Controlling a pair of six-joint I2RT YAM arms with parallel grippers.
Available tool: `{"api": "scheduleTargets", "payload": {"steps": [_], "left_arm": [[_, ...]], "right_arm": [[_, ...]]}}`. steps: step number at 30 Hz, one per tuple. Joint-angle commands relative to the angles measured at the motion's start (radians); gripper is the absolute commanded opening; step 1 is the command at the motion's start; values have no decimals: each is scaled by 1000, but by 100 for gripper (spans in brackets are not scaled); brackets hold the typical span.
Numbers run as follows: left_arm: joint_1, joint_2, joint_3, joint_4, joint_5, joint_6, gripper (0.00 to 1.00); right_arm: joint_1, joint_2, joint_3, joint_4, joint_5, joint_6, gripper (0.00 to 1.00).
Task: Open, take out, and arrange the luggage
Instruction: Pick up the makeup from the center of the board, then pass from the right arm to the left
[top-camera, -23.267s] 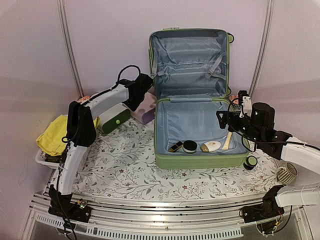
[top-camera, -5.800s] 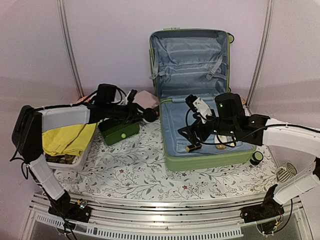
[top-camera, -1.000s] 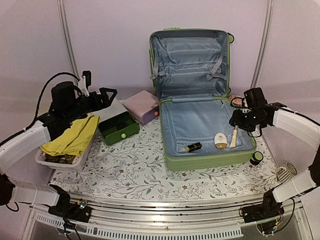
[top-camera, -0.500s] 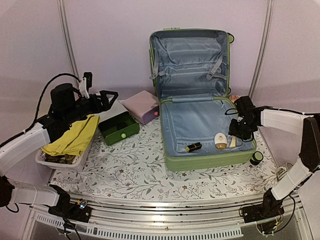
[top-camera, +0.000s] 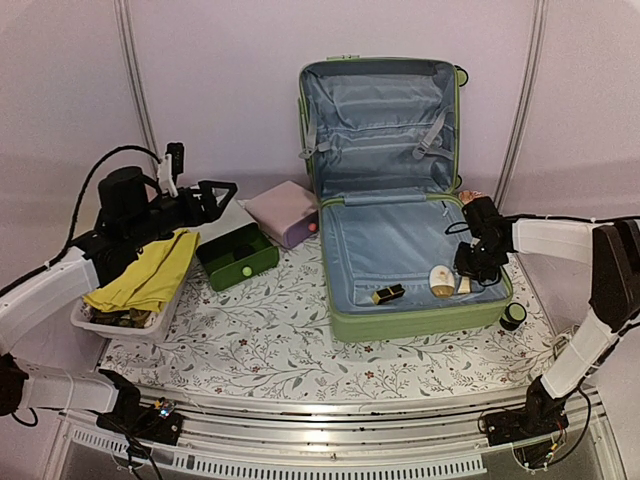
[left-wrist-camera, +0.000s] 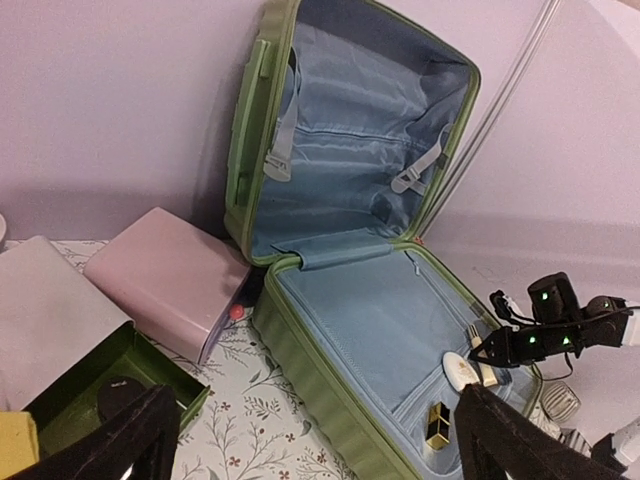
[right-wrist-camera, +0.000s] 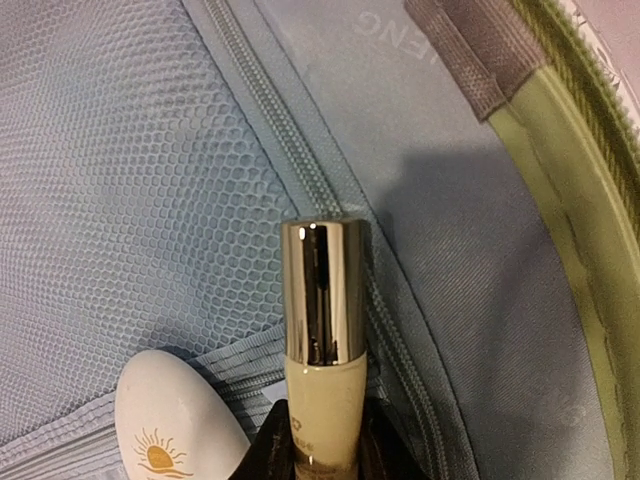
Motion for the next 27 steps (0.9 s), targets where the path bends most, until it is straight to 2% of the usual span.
{"api": "scheduleTargets", "payload": {"steps": [1, 4, 7, 11, 15, 19, 27], "left_arm": [[4, 24, 4, 40, 63, 5, 98], [3, 60, 5, 54, 94, -10, 98], [0, 110, 9, 71, 151, -42, 97], [-50, 188, -14, 176, 234, -107, 96], [-148, 278, 8, 264, 241, -139, 96], [-252, 397, 72, 365, 264, -195, 96], [-360, 668, 302, 525, 394, -321, 88]], "right_arm": [[26, -78, 28, 27, 42, -26, 21], [75, -156, 24, 83, 50, -103, 21], [106, -223, 17, 137, -13, -174, 23], [112, -309, -37, 279, -204, -227, 23], [116, -380, -107, 446, -418, -259, 22], [132, -417, -165, 574, -569, -271, 20], [206, -428, -191, 632, -667, -324, 22]]}}
